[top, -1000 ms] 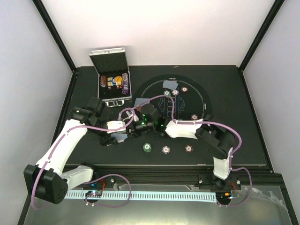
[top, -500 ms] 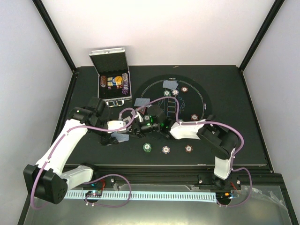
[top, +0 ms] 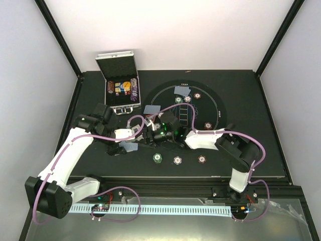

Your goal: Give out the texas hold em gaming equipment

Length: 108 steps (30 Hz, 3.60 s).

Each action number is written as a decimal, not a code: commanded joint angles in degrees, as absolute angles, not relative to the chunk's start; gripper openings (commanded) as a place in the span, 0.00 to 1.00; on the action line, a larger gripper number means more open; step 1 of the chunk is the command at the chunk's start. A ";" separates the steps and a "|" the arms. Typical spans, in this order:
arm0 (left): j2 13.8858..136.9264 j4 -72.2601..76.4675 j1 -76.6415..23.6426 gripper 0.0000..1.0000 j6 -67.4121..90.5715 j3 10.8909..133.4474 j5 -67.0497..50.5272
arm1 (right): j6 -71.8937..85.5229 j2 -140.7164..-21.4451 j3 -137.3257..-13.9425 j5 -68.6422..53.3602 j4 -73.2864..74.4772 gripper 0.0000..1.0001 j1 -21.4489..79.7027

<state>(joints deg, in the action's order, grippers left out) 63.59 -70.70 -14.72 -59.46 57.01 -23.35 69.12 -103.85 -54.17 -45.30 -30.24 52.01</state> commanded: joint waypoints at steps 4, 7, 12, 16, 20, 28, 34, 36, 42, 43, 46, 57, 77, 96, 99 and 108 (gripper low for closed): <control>62.94 -71.02 -14.77 0.02 -59.41 59.59 -24.93 | 65.88 -103.71 -57.08 -46.78 -26.86 0.65 54.04; 62.93 -71.23 -14.77 0.01 -59.38 59.59 -24.96 | 66.09 -104.92 -57.90 -47.01 -27.14 0.65 54.48; 62.94 -71.32 -14.77 0.02 -59.33 59.73 -24.53 | 63.89 -105.42 -59.39 -47.07 -23.57 0.61 54.37; 62.94 -71.37 -14.79 0.02 -59.33 59.98 -24.28 | 61.57 -104.42 -59.14 -47.02 -20.63 0.55 53.43; 62.96 -71.39 -14.77 0.02 -59.24 59.88 -23.96 | 58.11 -102.73 -58.10 -46.63 -16.14 0.51 52.33; 62.84 -70.99 -14.76 0.02 -58.98 59.59 -23.57 | 56.71 -99.11 -56.84 -45.82 -13.64 0.32 51.67; 62.53 -71.15 -14.77 0.02 -58.97 59.60 -23.15 | 56.51 -97.82 -56.77 -45.20 -12.34 0.20 51.35; 62.49 -71.10 -14.77 0.02 -58.89 59.46 -22.95 | 56.51 -97.21 -56.25 -44.95 -12.22 0.15 51.18; 62.47 -70.86 -14.77 0.02 -58.89 59.16 -23.02 | 55.66 -94.73 -55.32 -44.30 -10.49 0.11 50.36; 62.48 -70.78 -14.77 0.02 -58.82 59.15 -23.03 | 55.64 -94.37 -55.15 -44.25 -10.25 0.10 50.17; 62.49 -70.75 -14.77 0.02 -58.80 59.24 -23.13 | 54.61 -93.69 -55.35 -44.06 -8.62 0.09 49.81; 62.14 -70.83 -14.77 0.02 -58.80 58.98 -22.19 | 51.81 -90.78 -53.70 -44.41 -4.76 0.01 46.91; 61.97 -71.14 -14.77 0.02 -58.80 59.41 -21.89 | 33.09 -90.24 -44.11 -37.54 13.94 0.01 20.70; 62.13 -71.24 -14.77 0.01 -59.06 59.50 -22.98 | 29.93 -79.29 -51.10 -15.97 32.69 0.54 21.64; 62.13 -71.32 -14.77 0.02 -59.06 59.59 -23.41 | 34.86 -76.87 -50.23 -23.87 26.86 0.65 25.23; 62.81 -71.80 -14.77 0.01 -58.36 60.82 -24.38 | 58.98 -81.69 -46.55 -41.38 -12.42 0.86 45.02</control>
